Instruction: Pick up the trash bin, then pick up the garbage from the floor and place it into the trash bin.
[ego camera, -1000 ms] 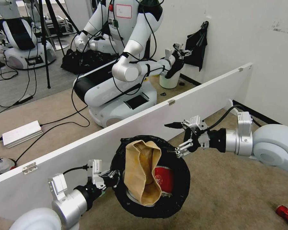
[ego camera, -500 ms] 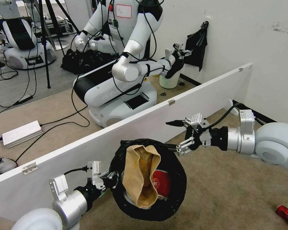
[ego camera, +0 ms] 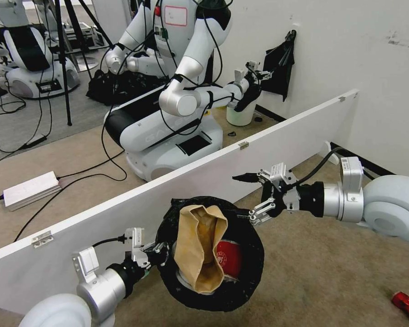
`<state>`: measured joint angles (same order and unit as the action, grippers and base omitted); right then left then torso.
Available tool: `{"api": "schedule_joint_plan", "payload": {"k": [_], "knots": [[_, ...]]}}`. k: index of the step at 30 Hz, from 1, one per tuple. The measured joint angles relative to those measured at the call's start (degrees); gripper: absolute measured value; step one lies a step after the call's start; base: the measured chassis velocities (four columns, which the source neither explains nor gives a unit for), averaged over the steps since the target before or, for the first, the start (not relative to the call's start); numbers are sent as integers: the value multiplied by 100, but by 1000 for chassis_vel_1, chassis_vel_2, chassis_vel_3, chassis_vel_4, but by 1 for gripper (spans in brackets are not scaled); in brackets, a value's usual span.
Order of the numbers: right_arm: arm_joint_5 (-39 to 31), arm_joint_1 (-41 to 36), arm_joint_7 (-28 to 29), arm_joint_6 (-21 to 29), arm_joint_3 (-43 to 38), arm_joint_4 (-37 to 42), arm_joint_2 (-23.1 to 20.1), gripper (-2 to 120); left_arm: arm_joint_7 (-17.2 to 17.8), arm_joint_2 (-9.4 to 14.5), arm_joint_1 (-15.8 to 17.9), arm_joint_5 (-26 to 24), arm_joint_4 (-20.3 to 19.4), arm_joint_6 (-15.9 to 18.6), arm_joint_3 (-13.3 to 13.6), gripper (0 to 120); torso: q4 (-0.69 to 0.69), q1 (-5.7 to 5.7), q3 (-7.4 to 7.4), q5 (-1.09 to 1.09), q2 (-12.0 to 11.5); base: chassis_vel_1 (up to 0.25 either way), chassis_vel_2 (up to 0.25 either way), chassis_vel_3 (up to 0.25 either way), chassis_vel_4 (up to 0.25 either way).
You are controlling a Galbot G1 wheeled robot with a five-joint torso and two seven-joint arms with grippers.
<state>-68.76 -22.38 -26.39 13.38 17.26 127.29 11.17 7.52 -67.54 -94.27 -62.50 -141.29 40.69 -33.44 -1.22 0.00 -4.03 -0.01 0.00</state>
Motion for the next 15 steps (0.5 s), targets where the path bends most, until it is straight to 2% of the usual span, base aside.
{"api": "schedule_joint_plan", "payload": {"k": [15], "knots": [[-169,-78,70,-22,-269,117,-170,99,-15,-53,0,-3,30,-16,-21,0,0,0,0,1,1,0,0,0,0]]}}
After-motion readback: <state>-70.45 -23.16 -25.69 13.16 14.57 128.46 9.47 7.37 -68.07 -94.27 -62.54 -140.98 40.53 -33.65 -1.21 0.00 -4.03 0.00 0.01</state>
